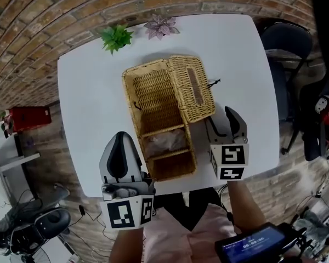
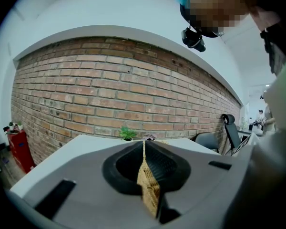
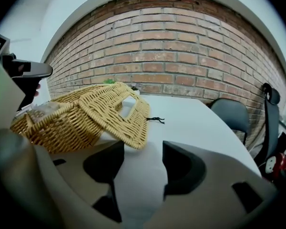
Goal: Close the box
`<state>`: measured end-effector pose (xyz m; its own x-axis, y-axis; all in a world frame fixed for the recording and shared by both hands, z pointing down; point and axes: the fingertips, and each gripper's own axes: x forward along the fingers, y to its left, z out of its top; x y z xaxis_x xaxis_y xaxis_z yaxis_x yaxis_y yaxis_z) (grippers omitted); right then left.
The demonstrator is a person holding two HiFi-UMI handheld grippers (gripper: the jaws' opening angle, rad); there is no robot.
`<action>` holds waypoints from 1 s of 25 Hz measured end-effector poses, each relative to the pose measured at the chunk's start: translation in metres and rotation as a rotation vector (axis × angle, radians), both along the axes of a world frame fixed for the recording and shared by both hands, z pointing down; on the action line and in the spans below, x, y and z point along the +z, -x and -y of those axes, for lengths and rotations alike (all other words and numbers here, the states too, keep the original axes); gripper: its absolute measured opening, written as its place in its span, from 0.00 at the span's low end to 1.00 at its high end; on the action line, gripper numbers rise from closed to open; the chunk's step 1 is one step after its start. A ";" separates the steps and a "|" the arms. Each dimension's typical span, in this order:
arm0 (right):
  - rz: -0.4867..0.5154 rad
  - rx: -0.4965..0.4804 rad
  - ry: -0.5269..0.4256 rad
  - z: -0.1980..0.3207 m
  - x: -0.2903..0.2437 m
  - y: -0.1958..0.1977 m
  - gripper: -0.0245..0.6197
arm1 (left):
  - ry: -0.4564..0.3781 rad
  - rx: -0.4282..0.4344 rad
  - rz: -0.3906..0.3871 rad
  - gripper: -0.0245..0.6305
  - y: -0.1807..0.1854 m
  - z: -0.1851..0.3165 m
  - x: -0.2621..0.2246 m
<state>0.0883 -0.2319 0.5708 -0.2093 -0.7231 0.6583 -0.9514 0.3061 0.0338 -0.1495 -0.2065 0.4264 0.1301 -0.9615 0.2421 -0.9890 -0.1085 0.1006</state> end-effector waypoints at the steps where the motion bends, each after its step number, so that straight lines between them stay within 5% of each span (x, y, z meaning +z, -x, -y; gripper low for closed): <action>1: 0.006 0.007 -0.007 0.000 -0.002 -0.001 0.44 | -0.001 0.000 0.000 0.07 0.000 0.000 0.000; 15: 0.180 0.100 -0.085 -0.001 -0.040 -0.017 0.42 | -0.036 0.014 -0.001 0.07 -0.007 -0.008 -0.017; 25: 0.222 0.011 -0.123 -0.004 -0.062 -0.002 0.31 | -0.063 0.009 0.005 0.07 -0.006 -0.011 -0.032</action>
<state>0.0902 -0.2284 0.5087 -0.3308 -0.7978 0.5041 -0.9429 0.3021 -0.1406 -0.1433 -0.1951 0.3942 0.1379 -0.9737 0.1815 -0.9884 -0.1236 0.0880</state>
